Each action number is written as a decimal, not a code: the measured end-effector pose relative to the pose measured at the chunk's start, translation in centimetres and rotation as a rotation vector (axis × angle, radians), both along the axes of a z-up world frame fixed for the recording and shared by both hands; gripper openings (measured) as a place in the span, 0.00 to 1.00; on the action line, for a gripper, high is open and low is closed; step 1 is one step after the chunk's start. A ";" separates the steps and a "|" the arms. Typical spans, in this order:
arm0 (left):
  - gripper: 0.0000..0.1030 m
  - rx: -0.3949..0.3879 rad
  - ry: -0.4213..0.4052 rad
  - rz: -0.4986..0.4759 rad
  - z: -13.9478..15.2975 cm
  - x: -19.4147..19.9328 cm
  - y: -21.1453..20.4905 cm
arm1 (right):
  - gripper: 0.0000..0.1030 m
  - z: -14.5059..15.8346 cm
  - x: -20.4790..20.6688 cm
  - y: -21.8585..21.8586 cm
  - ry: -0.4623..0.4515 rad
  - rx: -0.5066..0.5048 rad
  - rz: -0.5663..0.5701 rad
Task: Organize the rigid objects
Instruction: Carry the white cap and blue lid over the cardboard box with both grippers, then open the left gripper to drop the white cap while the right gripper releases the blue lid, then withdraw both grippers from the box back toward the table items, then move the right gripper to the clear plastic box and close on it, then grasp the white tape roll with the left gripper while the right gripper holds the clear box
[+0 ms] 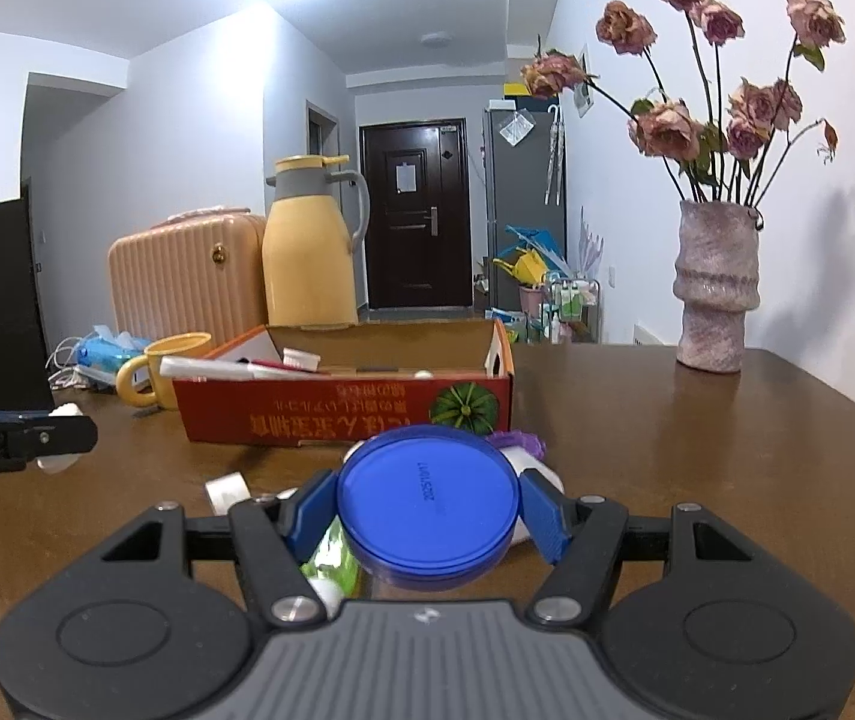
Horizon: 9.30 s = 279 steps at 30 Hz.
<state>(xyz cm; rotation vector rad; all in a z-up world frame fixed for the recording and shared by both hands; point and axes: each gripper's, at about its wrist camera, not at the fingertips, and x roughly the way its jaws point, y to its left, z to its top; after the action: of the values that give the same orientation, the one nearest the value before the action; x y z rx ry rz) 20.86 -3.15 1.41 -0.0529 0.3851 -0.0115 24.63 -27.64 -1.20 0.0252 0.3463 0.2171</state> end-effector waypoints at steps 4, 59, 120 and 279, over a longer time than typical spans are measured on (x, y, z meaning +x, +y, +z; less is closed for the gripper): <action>0.39 -0.002 -0.012 -0.011 0.9 1.1 -0.1 | 0.63 1.0 0.8 0.5 -0.022 0.000 0.001; 0.39 -0.057 0.115 0.106 1.4 28.8 -0.2 | 0.63 0.9 27.6 5.8 0.112 -0.087 -0.018; 1.00 -0.004 0.057 0.157 2.1 23.8 1.1 | 1.00 2.1 23.8 4.8 0.089 -0.105 -0.050; 0.47 0.123 0.209 -0.168 -6.6 11.3 -2.4 | 0.79 -3.0 5.9 0.4 0.056 -0.080 -0.019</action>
<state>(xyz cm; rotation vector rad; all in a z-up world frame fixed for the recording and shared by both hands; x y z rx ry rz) 32.19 -5.55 -5.15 0.1010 0.5975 -0.1486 30.52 -27.19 -4.17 -0.0442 0.4099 0.1842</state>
